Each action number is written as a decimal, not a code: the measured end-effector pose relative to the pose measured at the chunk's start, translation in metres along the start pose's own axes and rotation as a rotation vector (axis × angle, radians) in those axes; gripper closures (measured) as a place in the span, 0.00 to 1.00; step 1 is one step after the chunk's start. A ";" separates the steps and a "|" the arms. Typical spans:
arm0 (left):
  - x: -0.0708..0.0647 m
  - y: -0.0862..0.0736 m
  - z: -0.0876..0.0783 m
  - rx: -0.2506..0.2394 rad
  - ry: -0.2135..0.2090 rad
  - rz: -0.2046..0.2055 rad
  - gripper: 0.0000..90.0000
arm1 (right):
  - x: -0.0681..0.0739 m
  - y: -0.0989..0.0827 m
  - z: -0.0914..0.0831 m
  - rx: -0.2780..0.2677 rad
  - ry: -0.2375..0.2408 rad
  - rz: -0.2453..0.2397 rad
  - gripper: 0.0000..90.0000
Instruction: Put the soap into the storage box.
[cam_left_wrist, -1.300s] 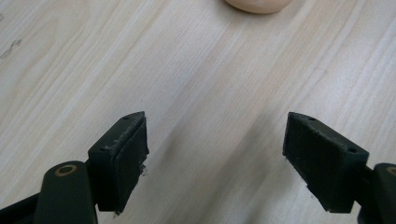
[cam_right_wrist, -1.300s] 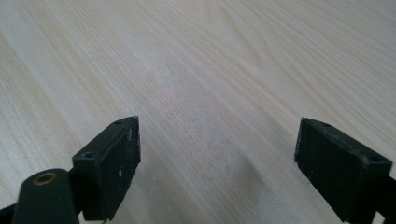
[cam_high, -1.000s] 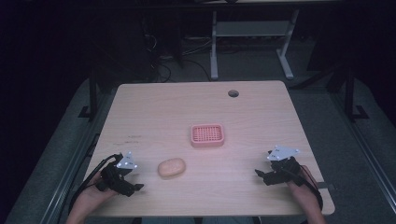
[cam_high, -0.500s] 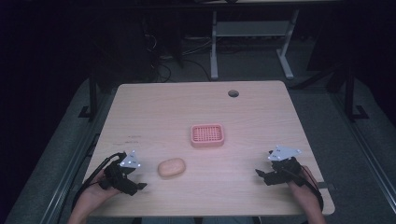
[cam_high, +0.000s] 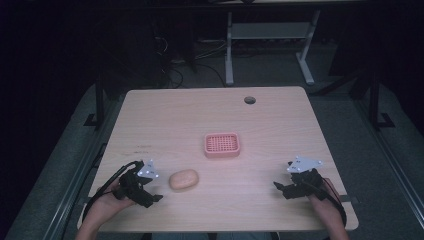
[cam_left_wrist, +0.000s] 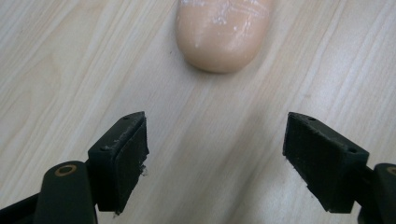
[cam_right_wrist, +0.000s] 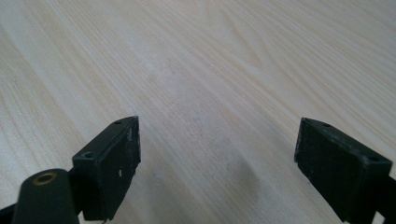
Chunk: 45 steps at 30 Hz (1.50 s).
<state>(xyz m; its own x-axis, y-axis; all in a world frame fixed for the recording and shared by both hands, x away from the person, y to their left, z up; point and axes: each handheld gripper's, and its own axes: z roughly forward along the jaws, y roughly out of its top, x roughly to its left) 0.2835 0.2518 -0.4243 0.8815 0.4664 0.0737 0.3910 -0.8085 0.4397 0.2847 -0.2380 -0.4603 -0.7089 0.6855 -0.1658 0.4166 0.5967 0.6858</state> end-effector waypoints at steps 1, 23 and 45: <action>0.000 0.002 0.000 0.002 -0.002 0.007 0.24 | 0.000 0.000 0.000 0.000 0.000 0.002 0.15; 0.000 0.032 0.015 0.019 -0.036 0.051 0.24 | 0.001 0.000 0.000 -0.002 0.009 0.008 0.15; 0.002 0.061 0.027 0.033 -0.059 0.089 0.24 | 0.001 0.000 -0.001 -0.005 0.012 0.012 0.15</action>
<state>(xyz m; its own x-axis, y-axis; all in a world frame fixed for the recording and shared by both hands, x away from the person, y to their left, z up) 0.3164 0.1933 -0.4216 0.9270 0.3706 0.0578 0.3178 -0.8579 0.4039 0.2834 -0.2373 -0.4597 -0.7105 0.6877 -0.1492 0.4226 0.5865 0.6910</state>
